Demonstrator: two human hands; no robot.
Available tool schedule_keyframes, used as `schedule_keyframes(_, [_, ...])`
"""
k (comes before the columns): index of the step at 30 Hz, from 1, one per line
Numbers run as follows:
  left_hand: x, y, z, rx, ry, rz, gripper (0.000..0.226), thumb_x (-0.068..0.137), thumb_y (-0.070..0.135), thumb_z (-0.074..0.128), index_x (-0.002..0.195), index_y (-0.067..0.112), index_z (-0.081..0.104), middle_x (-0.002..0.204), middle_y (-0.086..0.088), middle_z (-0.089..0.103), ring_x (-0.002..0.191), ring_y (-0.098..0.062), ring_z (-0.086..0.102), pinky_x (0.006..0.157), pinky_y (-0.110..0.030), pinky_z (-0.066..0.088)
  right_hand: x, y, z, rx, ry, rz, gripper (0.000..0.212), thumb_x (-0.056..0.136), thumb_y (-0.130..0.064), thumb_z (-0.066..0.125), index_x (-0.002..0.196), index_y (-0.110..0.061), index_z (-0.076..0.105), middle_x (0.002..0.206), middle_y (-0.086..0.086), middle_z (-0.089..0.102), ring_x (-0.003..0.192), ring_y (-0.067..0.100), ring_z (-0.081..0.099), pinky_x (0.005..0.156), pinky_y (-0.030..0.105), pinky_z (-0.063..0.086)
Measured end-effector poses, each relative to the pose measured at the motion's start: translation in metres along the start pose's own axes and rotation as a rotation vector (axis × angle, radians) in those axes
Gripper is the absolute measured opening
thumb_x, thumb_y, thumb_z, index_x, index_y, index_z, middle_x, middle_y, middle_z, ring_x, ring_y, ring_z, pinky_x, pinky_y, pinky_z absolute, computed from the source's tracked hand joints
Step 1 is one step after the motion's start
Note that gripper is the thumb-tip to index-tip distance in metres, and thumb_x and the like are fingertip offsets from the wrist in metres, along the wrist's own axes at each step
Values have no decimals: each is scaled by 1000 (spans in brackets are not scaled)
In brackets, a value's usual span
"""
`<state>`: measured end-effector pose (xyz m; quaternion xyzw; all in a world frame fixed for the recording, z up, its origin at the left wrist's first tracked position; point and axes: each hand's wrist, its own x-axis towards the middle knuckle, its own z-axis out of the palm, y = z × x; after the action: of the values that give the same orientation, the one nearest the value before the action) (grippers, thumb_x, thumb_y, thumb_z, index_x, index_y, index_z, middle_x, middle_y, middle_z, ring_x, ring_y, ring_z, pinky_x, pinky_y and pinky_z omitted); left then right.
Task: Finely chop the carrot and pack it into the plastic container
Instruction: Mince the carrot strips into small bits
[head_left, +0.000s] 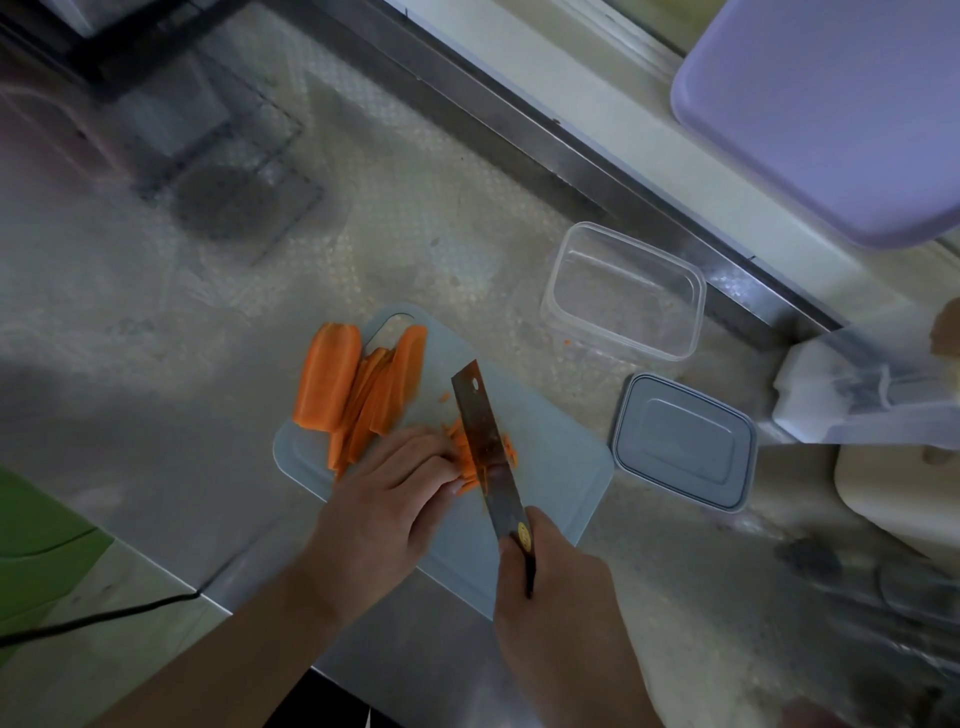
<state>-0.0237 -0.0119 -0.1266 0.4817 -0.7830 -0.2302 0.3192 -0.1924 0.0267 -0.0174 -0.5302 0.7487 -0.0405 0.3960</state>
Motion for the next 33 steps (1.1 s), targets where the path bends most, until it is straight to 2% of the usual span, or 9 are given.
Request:
schedule_keyframes(5, [1,0,2,-44,30,-36,6,98,12,71,99,8,75,111,0,68,113,-19,64,98,-37,52,3,-8,-1,-91,-40,-7,12,106,-33,36,104,-33,48,68,-1,55,58,13,55,51,25,39])
schedule_keyframes(10, [3,-1,2,-69,23,-50,3,95,5,75,96,8,74,106,1,68,109,-20,65,94,-37,52,14,-10,3,-160,-64,3,14,105,-30,33,100,-35,46,72,-2,57,63,12,58,56,27,45])
schedule_keyframes(14, [3,0,1,-73,14,-60,6,94,4,76,94,9,74,106,2,69,110,-19,65,93,-38,53,16,-9,12,-111,-26,4,33,107,-34,33,137,-41,45,68,-3,58,59,12,61,50,23,44])
schedule_keyframes(15, [3,0,2,-70,13,-62,6,94,4,76,93,10,74,106,2,69,110,-19,65,93,-37,53,15,-8,12,-88,-17,7,33,107,-35,33,137,-41,45,67,-2,58,60,13,61,51,25,44])
schedule_keyframes(18, [2,-1,1,-61,11,-65,4,94,6,76,94,10,74,107,2,68,112,-19,64,93,-38,53,11,-6,8,-34,10,18,15,107,-34,36,108,-34,51,63,3,56,60,18,60,56,34,46])
schedule_keyframes(20, [2,-1,1,-56,14,-60,3,94,7,76,95,10,74,107,2,68,111,-20,64,92,-38,54,8,-8,3,-41,19,12,13,106,-33,38,100,-34,49,61,4,55,58,19,59,55,33,45])
schedule_keyframes(23, [3,0,0,-59,24,-48,1,95,8,75,94,9,74,106,1,68,110,-21,65,91,-38,55,3,-15,-5,-46,-1,2,13,106,-33,38,98,-34,49,61,4,55,64,15,60,53,28,43])
schedule_keyframes(26, [3,0,-1,-53,22,-40,2,95,8,73,93,9,73,105,1,67,108,-21,64,92,-37,54,3,-20,-9,-84,-33,-3,12,106,-31,38,98,-33,48,63,2,53,56,12,56,53,23,43])
schedule_keyframes(33, [5,2,-2,-51,4,-42,4,94,6,74,92,9,74,103,0,67,108,-20,63,93,-34,53,13,-23,0,-198,-64,29,12,104,-27,35,101,-33,45,75,-2,58,65,12,58,57,26,47])
